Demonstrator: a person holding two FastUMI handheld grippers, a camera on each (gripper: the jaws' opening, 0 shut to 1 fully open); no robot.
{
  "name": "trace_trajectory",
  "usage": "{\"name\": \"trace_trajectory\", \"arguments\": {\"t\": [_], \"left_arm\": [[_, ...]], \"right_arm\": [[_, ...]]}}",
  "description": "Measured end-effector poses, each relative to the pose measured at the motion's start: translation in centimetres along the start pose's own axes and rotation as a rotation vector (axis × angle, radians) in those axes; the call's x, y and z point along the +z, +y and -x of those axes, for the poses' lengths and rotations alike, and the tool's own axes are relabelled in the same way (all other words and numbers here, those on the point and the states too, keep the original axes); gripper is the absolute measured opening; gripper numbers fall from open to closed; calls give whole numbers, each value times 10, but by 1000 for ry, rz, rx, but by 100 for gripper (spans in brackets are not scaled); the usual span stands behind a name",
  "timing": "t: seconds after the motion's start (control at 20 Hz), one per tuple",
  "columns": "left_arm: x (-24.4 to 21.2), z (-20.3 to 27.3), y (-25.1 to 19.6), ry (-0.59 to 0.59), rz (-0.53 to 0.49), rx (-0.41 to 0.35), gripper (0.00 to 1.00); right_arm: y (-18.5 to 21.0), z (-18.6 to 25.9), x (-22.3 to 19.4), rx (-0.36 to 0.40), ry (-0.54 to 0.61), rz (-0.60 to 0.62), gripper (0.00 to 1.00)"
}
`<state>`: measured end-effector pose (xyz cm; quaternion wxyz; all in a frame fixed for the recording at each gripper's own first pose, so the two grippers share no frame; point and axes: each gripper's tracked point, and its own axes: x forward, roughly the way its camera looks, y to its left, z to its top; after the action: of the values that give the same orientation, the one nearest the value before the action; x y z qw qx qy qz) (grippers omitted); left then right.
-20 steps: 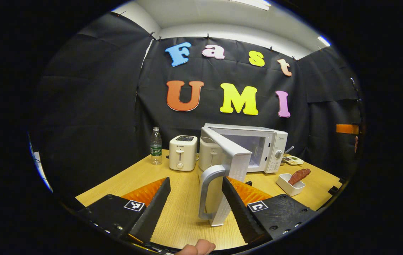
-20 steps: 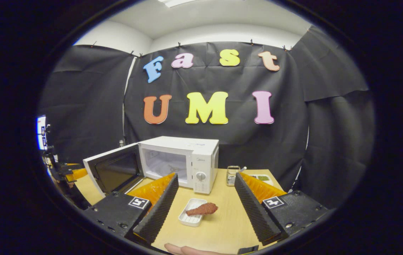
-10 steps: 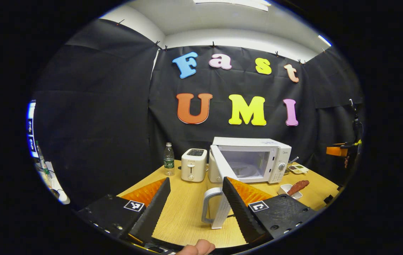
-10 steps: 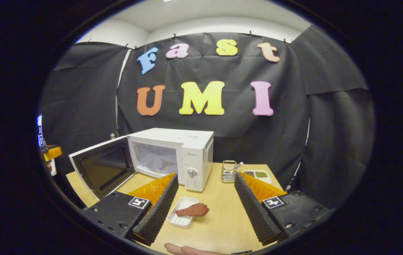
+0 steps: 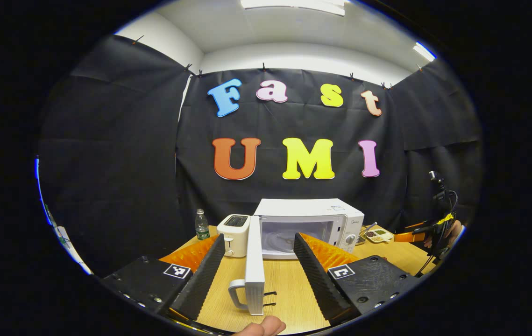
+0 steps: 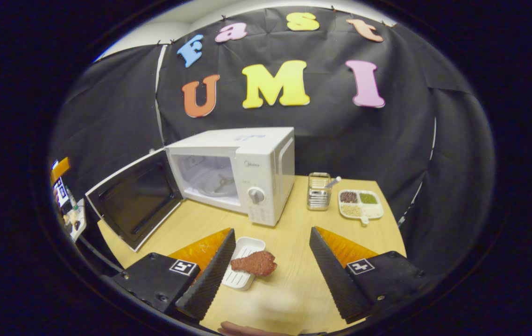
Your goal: Open the microwave oven with the left hand, put the food in, and close the microwave oven.
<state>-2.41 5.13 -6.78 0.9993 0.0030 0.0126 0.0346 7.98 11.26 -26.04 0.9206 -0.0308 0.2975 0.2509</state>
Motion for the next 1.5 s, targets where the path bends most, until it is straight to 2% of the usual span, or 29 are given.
{"name": "trace_trajectory", "arguments": {"t": [0.1, 0.2, 0.35, 0.4, 0.55, 0.6, 0.65, 0.8, 0.85, 0.95, 1.0, 1.05, 1.25, 1.5], "left_arm": [[13, -9, -11, -19, -4, 0, 91], [22, -16, -27, -39, 5, -20, 91], [25, -28, -39, -46, -2, -24, 91], [27, -32, -40, -51, -8, -17, 91], [24, -41, -45, -48, -17, -3, 91], [19, -44, -52, -34, -5, -26, 91], [15, -45, -58, -23, 24, -44, 91], [5, -48, -67, 22, 93, -95, 91], [4, -50, -65, 27, 100, -93, 91], [7, -49, -61, 19, 91, -84, 91], [10, -46, -62, 10, 91, -90, 91], [13, -44, -64, 1, 96, -101, 92], [20, -36, -65, -30, 93, -134, 91], [15, -31, -62, -32, 59, -155, 91]], "right_arm": [[-1, -18, -16, 61, 84, -35, 100], [-8, -37, -30, 109, 156, -78, 93], [-1, -57, -53, 238, 282, -170, 85], [3, -61, -59, 285, 320, -208, 71], [16, -66, -68, 417, 403, -336, 58], [16, -70, -71, 431, 410, -381, 65], [14, -73, -75, 444, 433, -413, 48], [20, -73, -91, 494, 506, -530, 31], [19, -70, -88, 495, 507, -542, 27], [17, -70, -88, 474, 472, -492, 16], [16, -65, -84, 454, 449, -464, 5], [16, -60, -80, 443, 426, -443, 15], [22, -29, -59, 389, 325, -336, 15], [20, -5, -31, 173, 142, -106, 15]]}}
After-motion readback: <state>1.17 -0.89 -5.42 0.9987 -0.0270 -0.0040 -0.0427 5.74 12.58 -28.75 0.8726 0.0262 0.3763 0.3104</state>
